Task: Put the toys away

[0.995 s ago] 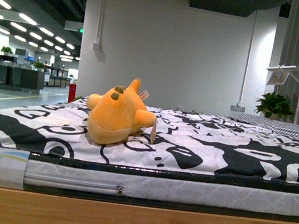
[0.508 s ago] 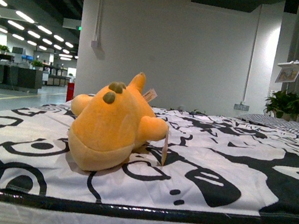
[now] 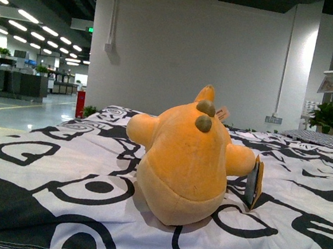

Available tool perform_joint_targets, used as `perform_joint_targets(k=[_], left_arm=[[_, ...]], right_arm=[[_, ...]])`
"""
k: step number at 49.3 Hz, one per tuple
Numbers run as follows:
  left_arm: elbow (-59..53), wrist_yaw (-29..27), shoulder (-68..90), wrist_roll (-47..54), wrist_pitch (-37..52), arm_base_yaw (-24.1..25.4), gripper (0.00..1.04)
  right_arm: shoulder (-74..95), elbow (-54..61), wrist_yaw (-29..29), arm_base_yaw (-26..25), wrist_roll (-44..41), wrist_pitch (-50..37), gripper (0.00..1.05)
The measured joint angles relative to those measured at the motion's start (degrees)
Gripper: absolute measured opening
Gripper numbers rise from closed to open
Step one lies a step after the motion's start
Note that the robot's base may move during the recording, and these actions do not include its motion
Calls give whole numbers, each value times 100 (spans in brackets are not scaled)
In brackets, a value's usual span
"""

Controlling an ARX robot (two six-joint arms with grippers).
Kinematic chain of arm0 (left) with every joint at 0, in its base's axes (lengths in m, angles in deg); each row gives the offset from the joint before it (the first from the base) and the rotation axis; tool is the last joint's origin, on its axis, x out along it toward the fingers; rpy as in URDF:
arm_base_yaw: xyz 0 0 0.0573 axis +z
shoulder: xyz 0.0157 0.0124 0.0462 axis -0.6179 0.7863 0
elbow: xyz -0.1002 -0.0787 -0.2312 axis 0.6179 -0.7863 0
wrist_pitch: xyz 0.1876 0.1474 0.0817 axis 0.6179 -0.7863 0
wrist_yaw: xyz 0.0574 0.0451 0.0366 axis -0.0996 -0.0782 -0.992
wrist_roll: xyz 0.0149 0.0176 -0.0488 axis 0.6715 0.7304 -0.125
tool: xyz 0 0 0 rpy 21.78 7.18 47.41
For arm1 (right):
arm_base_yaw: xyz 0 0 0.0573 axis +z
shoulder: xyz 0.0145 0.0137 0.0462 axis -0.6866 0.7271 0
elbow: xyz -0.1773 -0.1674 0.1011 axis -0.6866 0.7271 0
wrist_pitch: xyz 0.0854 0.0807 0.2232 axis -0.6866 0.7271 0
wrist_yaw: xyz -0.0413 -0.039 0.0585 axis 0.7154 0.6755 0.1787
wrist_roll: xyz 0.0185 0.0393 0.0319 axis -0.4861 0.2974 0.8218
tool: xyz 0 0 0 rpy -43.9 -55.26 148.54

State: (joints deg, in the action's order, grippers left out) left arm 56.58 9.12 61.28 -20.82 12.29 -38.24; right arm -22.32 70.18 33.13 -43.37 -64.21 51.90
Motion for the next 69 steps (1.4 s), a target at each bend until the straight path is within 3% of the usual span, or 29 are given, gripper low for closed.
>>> perform_joint_targets(k=[5,8,9,12,17,21,26,44,53,69], left_arm=[[0,0,0,-2,0,0,98],[0,0,0,-2,0,0,98],[0,0,0,-2,0,0,98],[0,2,0,0,0,0,98],[0,0,0,0,0,0,98],[0,2,0,0,0,0,98],[0,2,0,0,0,0,98],[0,2,0,0,0,0,98],[0,2,0,-2,0,0,98],[0,2,0,0,0,0,98]], right_arm=[[0,0,-7,-2,0,0,98],[282,-31,-861,-358,203,-79,98],[599,-85,-1523,-629,348,-293,98],[1233,-258,-2142,-1027,562,-787,98],[2216,-649,-2339,-1266,789,-1666,98],[3058,-1130,-2159,-1169,927,-2308,98],[4022,-1862,-1661,-654,960,-2673,98],[6599,-4148,407,2140,286,-3075,98],[7385,-4848,769,2623,28,-2981,98],[8472,-5683,1180,2896,-153,-2728,98]])
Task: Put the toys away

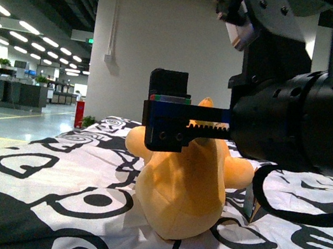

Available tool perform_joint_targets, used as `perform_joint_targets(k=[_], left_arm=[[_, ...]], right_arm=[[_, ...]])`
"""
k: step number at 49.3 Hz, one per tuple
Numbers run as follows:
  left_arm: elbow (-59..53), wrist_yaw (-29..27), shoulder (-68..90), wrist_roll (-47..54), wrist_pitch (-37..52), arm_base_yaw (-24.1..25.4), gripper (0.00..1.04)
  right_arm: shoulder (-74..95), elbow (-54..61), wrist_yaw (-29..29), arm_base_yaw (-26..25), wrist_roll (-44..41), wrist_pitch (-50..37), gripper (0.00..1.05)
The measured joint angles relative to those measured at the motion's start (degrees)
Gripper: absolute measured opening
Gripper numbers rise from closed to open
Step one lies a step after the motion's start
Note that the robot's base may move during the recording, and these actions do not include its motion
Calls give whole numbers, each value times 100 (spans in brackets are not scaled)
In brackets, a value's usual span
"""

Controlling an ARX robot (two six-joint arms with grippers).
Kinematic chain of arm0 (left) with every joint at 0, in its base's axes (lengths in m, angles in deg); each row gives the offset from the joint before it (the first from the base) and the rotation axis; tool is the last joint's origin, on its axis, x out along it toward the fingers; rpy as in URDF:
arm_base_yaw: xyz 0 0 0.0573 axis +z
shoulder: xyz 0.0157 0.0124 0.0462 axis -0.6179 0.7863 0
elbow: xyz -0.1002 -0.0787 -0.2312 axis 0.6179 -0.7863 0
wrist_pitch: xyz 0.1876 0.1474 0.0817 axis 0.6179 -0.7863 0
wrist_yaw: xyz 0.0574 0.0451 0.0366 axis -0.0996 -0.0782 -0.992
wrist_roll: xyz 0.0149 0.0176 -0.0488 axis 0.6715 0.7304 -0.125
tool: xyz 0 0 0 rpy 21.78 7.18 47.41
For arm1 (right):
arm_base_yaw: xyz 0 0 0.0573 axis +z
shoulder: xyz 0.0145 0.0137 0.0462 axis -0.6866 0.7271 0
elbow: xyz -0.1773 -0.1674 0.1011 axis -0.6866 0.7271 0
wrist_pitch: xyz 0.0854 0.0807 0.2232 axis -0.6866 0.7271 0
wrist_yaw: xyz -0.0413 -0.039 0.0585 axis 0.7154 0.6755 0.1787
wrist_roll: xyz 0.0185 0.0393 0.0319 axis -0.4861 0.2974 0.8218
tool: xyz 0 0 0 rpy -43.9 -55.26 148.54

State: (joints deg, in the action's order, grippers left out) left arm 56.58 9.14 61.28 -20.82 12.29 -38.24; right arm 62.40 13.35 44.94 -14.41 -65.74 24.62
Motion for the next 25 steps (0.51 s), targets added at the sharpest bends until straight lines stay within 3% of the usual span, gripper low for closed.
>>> perform_joint_targets(k=[25], left_arm=[[0,0,0,0,0,0,98]], right_arm=[[999,-354,433,-2,330,105,98]])
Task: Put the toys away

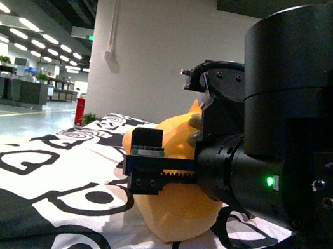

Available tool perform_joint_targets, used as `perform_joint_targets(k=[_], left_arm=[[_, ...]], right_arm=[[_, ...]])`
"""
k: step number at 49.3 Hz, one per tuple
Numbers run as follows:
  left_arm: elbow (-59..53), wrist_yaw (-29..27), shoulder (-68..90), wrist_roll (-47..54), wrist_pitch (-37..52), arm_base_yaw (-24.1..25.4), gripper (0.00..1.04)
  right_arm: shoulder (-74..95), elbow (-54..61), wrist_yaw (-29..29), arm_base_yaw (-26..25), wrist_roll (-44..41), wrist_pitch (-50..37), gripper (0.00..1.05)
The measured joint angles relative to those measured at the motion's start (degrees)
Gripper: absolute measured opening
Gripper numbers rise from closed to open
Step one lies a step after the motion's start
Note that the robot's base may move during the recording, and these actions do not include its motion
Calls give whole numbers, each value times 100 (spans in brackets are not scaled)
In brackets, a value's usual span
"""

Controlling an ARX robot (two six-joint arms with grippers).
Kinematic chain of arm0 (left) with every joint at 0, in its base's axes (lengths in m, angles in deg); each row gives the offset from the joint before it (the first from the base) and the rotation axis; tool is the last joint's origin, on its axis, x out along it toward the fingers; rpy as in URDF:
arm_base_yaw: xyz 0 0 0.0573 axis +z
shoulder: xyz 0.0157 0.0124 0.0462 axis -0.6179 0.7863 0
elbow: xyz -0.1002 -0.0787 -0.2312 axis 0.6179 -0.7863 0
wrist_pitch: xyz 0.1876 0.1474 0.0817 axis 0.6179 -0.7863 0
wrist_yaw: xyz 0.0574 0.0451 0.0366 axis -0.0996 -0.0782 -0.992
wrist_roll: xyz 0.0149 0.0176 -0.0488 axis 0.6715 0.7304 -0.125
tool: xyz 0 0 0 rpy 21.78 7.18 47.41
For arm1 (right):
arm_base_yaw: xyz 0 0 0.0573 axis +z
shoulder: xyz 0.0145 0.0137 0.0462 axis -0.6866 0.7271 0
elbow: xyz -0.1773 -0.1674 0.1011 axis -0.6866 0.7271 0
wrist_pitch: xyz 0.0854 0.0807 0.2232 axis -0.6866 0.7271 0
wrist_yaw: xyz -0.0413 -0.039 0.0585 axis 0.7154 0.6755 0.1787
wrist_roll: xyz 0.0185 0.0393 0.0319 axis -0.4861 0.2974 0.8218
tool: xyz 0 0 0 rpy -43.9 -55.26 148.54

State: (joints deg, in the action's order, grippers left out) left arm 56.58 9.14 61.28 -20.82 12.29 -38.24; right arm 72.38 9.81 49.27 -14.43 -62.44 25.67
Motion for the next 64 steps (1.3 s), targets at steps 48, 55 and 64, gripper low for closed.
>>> perform_joint_targets(k=[48,55,64], left_arm=[[0,0,0,0,0,0,98],[0,-2,0,-2,0,0,98],[0,0,0,0,0,0,98]], right_arm=[[-1480,551,-922,-501,761,-22,10],[-2214,876,-1429,-791,820,61,8],[-3115,1456,-2039,-1152,837,203,8]])
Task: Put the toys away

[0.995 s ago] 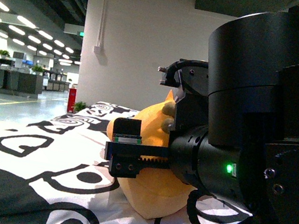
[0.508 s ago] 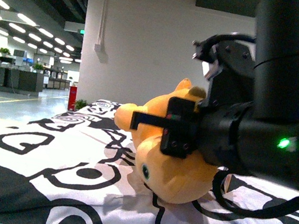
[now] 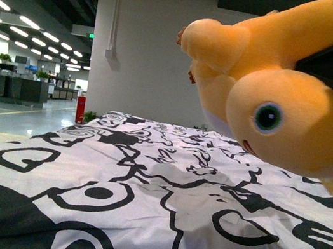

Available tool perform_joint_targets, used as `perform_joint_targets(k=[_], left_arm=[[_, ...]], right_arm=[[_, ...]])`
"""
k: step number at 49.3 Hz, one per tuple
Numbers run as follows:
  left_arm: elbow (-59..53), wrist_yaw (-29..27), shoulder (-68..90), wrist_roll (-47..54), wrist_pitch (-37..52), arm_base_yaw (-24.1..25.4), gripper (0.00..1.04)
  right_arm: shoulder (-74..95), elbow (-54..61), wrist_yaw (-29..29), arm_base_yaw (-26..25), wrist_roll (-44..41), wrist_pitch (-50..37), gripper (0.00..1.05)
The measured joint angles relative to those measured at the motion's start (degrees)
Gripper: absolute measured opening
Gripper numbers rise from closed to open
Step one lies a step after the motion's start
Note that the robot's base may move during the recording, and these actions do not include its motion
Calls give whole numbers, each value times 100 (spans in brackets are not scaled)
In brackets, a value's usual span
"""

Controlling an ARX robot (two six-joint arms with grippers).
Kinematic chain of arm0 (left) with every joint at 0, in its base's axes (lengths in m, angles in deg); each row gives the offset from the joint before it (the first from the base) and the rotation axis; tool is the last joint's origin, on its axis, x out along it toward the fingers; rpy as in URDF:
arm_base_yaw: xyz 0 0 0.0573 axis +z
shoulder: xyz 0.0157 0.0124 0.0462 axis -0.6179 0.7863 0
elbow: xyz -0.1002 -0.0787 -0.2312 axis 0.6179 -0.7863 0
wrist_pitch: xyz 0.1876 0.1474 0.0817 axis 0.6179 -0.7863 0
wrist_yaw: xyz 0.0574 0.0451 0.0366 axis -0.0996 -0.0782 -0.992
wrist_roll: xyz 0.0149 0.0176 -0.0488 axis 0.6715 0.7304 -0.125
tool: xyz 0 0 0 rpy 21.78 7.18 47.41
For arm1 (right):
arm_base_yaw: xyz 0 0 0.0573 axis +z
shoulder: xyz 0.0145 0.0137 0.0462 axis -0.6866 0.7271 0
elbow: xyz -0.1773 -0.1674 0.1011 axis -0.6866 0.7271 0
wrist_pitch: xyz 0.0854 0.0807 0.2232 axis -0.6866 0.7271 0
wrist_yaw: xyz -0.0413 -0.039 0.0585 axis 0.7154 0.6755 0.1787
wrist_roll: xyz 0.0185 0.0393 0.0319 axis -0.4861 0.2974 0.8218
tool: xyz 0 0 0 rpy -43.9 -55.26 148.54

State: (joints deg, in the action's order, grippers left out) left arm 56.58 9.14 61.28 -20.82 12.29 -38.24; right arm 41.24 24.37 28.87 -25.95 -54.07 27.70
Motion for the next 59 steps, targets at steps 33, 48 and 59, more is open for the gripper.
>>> perform_joint_targets(k=[33,48,59], left_arm=[[0,0,0,0,0,0,98],[0,0,0,-2,0,0,98],[0,0,0,0,0,0,98]], right_arm=[[-4492,3401,-1547,-1762,260,1023,7],[-5761,4350,-940,-1497,-83,1010,7],[-5976,4575,-837,-1338,-286,1250,7]])
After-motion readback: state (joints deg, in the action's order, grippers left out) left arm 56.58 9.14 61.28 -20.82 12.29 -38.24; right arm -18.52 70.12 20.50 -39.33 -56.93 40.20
